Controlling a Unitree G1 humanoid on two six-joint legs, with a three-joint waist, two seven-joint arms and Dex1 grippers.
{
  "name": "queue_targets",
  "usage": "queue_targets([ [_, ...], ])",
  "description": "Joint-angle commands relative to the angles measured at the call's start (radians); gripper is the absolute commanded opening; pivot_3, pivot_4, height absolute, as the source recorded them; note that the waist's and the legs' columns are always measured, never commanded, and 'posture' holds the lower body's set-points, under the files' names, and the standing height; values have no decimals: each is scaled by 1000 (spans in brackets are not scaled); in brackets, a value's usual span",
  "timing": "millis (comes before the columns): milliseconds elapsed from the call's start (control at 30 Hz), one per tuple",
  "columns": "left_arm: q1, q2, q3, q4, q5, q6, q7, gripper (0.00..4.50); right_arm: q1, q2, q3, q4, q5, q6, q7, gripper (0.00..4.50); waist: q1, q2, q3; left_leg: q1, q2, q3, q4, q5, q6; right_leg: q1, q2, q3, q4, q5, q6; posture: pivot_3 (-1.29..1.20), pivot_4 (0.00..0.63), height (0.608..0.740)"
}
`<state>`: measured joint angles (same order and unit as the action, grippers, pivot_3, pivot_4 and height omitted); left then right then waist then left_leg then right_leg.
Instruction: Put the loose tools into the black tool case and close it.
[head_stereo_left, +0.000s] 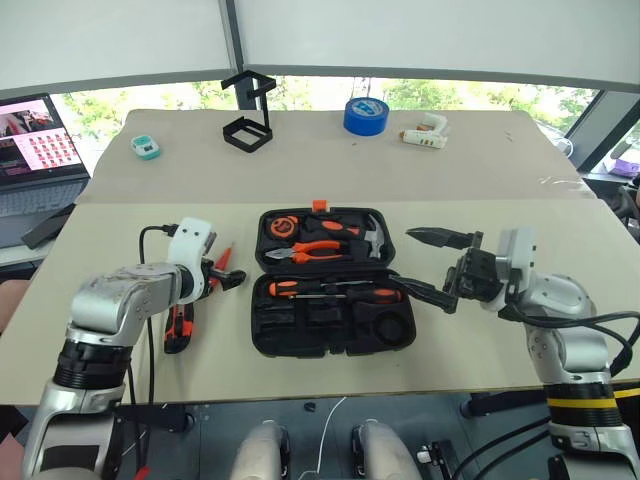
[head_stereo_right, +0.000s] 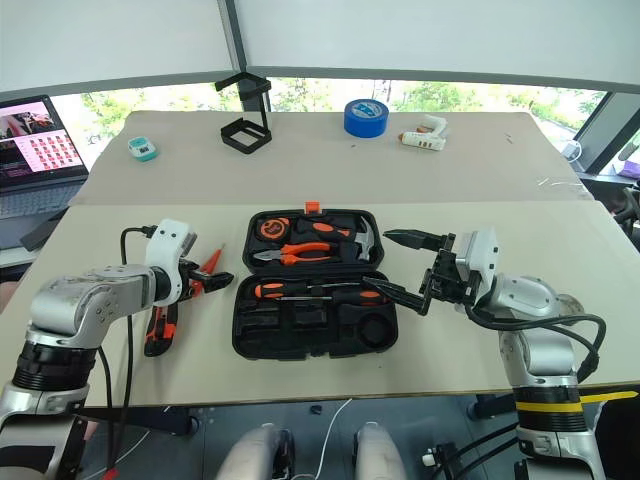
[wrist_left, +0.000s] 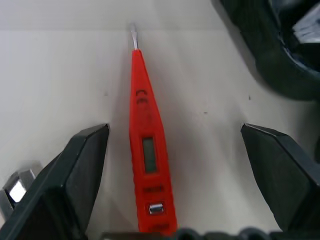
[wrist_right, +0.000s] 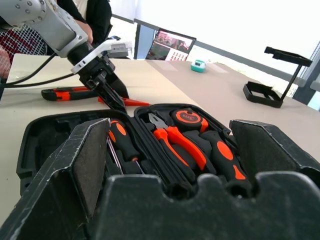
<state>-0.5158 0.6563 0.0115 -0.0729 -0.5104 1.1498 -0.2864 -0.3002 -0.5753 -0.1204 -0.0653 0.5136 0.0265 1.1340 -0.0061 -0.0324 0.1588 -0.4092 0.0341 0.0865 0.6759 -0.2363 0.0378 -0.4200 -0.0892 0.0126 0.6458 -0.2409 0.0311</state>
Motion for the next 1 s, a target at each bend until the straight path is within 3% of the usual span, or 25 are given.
queue_targets([
  [33, -1, -21, 9, 42, 32, -8, -8, 3398, 8, -18, -26, -53, 9, -2, -16, 4500, 3, 0, 0, 1, 0, 0, 0, 0, 0, 1, 0, 0, 0, 0, 0, 0, 150, 740],
  [233, 7, -35, 27, 34, 51, -19, -37, 974, 38, -35, -34, -72, 11, 1, -24, 4500, 11, 0, 0, 0, 0, 0, 0, 0, 0, 1, -1, 0, 0, 0, 0, 0, 150, 740],
  [300, 6, -32, 39, 26, 44, -35, -61, 451, 50, -45, -39, -78, 13, 2, -25, 4500, 14, 0, 0, 0, 0, 0, 0, 0, 0, 0, -1, 0, 0, 0, 1, 0, 150, 740],
  [367, 6, -18, 46, 19, 44, -79, -103, 444, 58, -54, -43, -83, 16, 3, -27, 4500, 14, 0, 0, 0, 0, 0, 1, 0, 0, 0, -1, 1, 0, 0, 1, 0, 150, 740],
  [500, 15, 28, 54, 6, 72, -326, -266, 444, 86, -79, -71, -125, 43, 34, -40, 4500, 16, 0, 0, -1, 0, 0, 1, 0, 0, -1, -1, 0, 0, 0, 1, 0, 150, 740],
  [567, 35, 70, 51, -25, 72, -489, -422, 444, 122, -117, -104, -177, 88, 86, -36, 4500, 16, 0, 0, -2, 0, 0, 1, 0, 0, -1, -1, 0, 0, 0, 1, 0, 150, 740],
  [700, 56, 220, -104, -153, 103, -715, -819, 444, 225, -229, -157, -248, 113, 130, 43, 4500, 17, 0, 0, -5, 1, 0, 0, 0, 1, -2, -2, -1, -4, 0, 0, 0, 150, 740],
  [1000, -118, 165, -432, -157, 333, -630, -890, 444, 256, -241, -139, -283, 97, 142, 24, 4500, 19, 0, 0, -6, -2, 0, 4, -1, 4, 0, 1, 0, -5, 1, 3, 0, 150, 740],
])
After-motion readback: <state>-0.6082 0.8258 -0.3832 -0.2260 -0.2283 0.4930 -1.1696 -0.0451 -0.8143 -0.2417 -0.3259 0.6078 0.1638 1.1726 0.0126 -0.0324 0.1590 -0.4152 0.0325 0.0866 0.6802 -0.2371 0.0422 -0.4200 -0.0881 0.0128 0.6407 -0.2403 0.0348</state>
